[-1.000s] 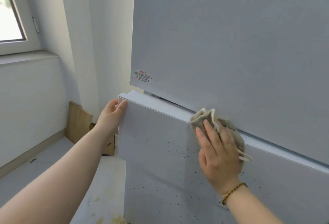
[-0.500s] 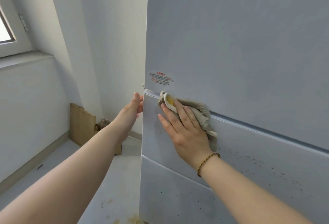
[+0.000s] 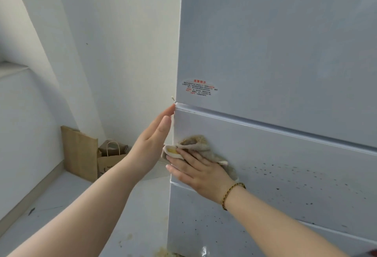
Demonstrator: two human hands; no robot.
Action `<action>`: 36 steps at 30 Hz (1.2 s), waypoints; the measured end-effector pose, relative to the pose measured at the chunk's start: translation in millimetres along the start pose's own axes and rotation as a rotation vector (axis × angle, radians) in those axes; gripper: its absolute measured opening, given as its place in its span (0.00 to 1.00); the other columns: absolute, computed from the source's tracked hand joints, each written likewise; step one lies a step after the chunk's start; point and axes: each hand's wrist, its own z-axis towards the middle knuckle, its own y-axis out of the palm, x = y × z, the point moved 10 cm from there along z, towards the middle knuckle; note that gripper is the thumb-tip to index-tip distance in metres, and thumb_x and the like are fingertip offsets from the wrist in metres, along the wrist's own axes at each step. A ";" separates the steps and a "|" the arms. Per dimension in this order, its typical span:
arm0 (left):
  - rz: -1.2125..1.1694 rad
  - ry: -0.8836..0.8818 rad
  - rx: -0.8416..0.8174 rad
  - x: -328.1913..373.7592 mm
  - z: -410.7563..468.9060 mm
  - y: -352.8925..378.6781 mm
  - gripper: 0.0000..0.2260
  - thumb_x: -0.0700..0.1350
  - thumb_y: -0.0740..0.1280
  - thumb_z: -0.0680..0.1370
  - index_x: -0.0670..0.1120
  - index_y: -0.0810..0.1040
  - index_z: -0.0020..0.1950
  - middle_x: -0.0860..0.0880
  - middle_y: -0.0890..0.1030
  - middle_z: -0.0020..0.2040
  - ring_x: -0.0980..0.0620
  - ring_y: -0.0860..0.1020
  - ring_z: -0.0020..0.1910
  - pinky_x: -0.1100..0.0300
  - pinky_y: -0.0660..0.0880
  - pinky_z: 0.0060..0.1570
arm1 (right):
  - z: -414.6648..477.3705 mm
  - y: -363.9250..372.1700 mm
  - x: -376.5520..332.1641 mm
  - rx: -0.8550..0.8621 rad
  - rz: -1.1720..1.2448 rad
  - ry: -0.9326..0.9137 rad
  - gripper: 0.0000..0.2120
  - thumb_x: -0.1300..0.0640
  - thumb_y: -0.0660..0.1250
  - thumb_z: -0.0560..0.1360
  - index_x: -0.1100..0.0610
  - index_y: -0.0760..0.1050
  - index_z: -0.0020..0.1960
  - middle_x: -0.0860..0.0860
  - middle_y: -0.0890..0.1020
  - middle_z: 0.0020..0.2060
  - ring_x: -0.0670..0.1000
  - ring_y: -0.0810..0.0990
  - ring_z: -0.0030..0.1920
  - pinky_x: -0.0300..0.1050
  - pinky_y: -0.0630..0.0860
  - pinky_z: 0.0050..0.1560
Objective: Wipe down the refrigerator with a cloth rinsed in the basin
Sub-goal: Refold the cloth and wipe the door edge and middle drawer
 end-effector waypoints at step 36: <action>0.054 -0.211 0.036 -20.7 -3.9 -8.0 0.19 0.41 0.54 0.79 0.61 0.60 0.64 0.61 0.71 0.57 0.70 0.69 0.53 0.76 0.61 0.51 | 26.9 -17.1 41.3 0.111 -0.083 0.252 0.21 0.63 0.41 0.79 0.53 0.68 0.62 0.48 0.75 0.64 0.55 0.64 0.66 0.58 0.44 0.72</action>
